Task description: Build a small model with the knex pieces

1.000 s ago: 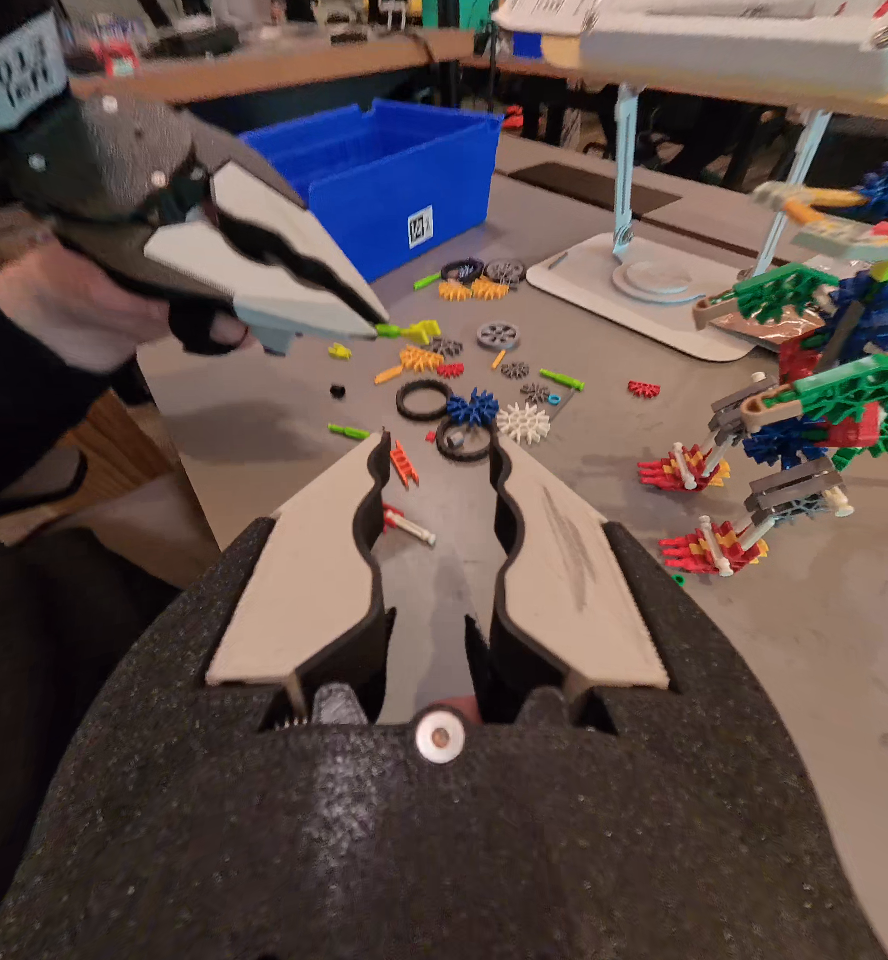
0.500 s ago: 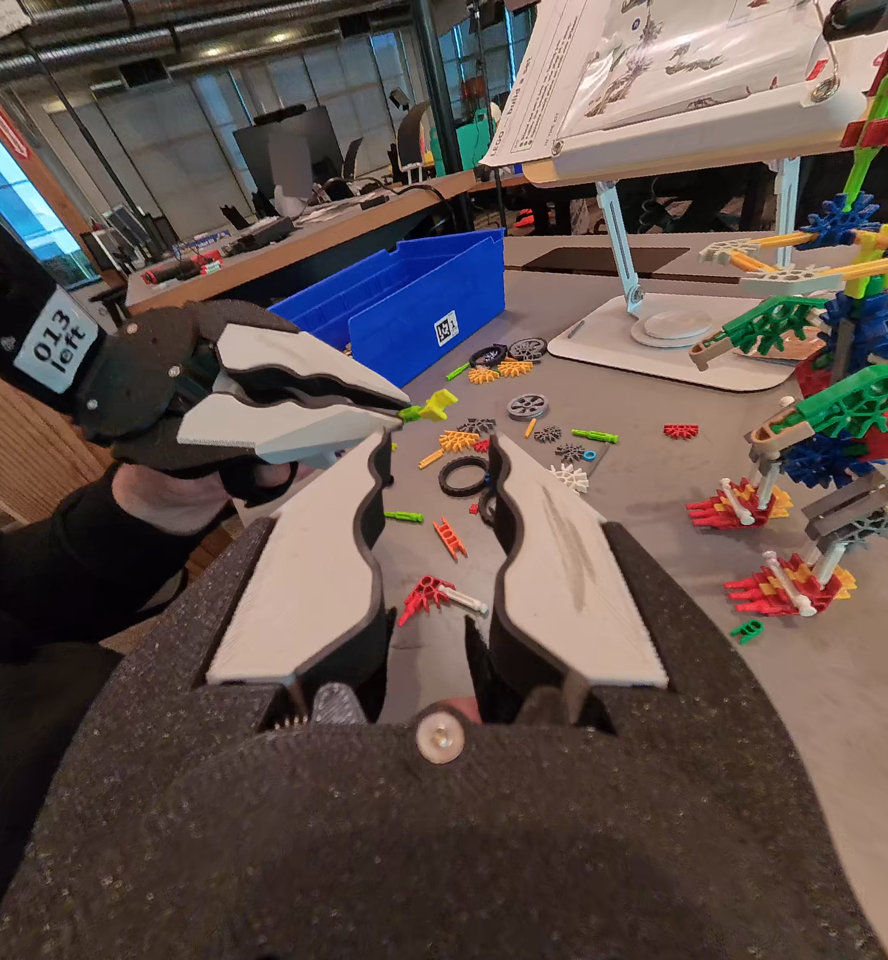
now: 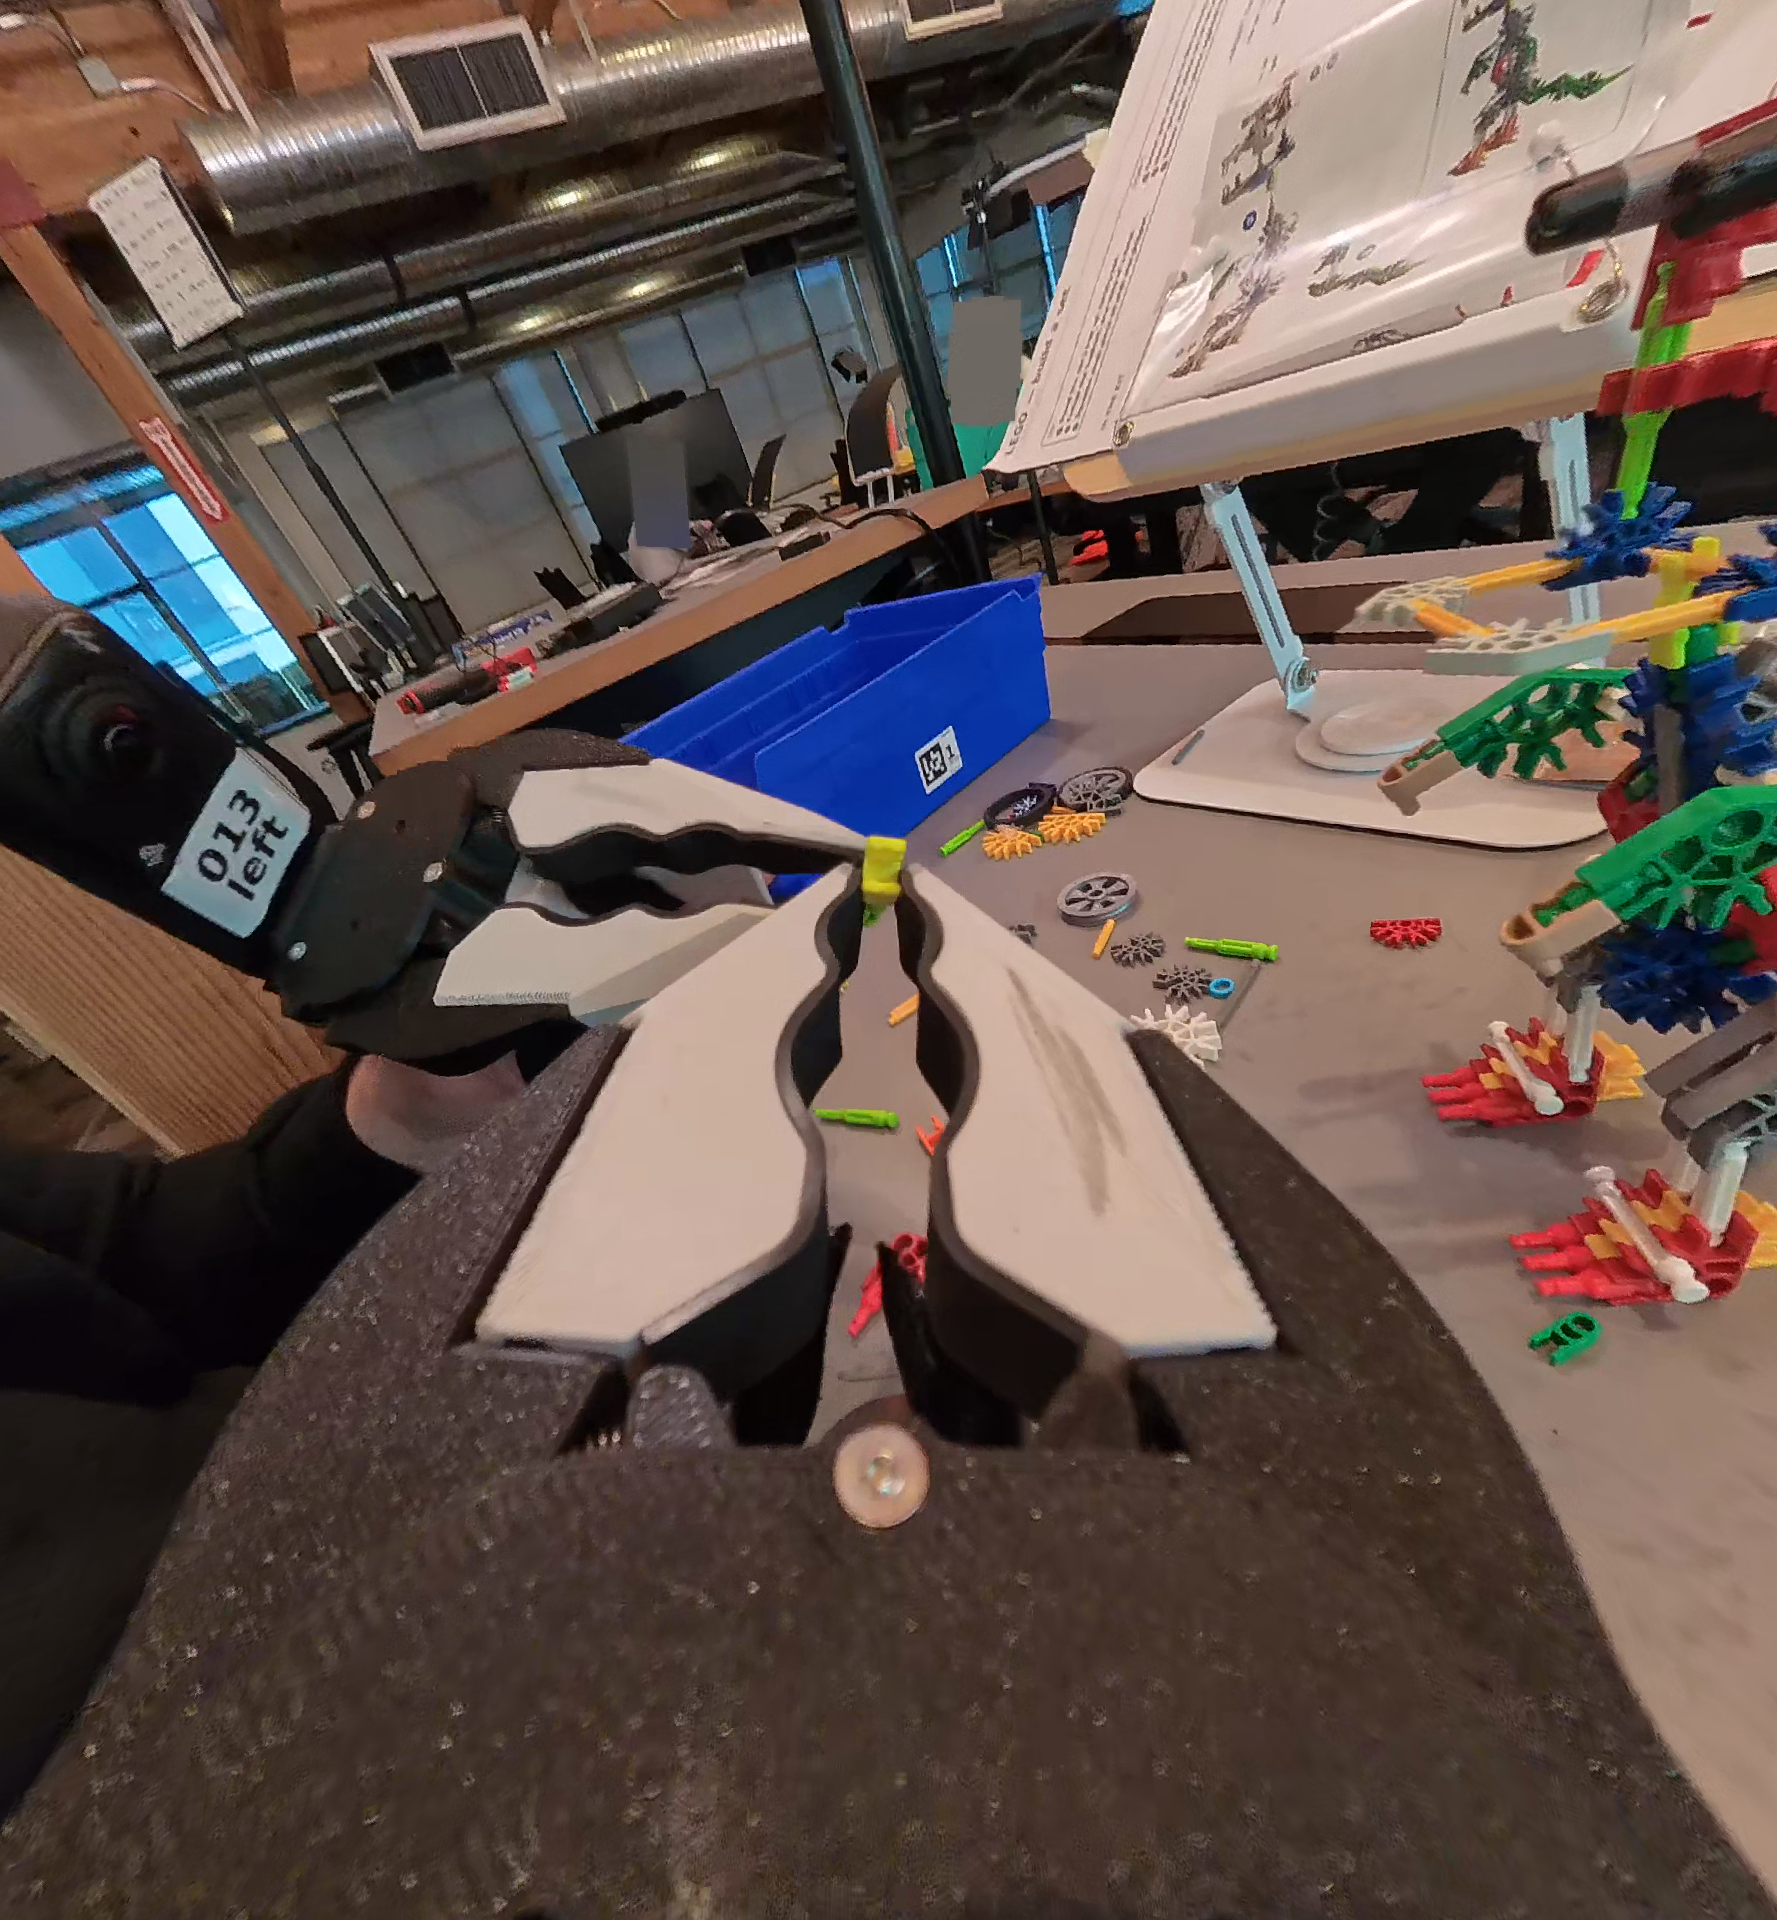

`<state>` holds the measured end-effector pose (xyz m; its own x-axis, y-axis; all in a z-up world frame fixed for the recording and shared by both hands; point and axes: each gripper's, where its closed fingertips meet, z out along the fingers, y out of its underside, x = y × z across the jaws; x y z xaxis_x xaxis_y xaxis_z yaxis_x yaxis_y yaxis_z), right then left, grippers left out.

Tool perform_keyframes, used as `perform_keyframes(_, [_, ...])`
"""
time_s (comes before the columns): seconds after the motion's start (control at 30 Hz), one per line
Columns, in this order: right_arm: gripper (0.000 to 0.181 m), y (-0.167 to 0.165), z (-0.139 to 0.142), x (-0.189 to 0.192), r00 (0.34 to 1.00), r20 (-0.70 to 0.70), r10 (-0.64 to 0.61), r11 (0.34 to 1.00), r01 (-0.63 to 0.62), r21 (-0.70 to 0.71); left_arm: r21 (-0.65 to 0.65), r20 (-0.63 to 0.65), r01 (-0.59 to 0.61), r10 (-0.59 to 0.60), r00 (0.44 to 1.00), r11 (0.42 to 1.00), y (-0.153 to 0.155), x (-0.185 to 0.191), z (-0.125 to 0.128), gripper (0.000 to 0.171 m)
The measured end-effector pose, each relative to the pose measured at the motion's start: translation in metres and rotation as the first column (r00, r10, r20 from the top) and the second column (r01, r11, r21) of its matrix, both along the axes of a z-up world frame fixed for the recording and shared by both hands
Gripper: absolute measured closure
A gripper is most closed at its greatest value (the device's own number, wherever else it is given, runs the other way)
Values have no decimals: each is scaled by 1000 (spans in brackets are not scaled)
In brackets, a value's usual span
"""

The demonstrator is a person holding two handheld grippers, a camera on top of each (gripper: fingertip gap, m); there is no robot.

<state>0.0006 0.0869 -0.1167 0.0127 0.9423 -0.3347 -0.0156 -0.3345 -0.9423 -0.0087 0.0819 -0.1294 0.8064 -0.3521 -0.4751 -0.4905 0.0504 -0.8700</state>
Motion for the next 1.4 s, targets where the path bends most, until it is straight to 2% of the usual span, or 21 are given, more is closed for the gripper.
perform_keyframes(0.13, [177,2,5,3,999,-42,16,998,-18,-54,-3,36,10,-10,999,1000,0,-5,5,148])
perform_keyframes(0.3, [177,-3,7,3,996,-63,62,994,-67,-82,-13,33,43,-42,999,999,-2,0,2,150])
perform_keyframes(0.5, [177,-15,-8,2,993,-4,118,992,-118,-52,-45,22,73,-72,997,996,-13,8,-16,157])
perform_keyframes(0.67, [177,-22,-27,3,987,66,149,989,-147,-36,-95,1,36,-36,999,995,-28,-2,-39,158])
perform_keyframes(0.8, [177,-19,-46,9,976,157,151,988,-148,-32,-149,-27,-49,46,999,988,-38,-33,-55,156])
perform_keyframes(0.93, [177,-10,-75,18,946,289,145,989,-148,-11,-189,-20,-171,171,985,967,-44,-81,-61,156])
perform_keyframes(1.13, [177,0,-98,22,907,388,161,987,-141,-78,-197,-19,-320,323,946,927,-45,-146,-68,153])
perform_keyframes(1.4, [176,13,-122,23,842,517,157,987,-111,-119,-172,6,-370,377,926,913,-43,-178,-78,152])
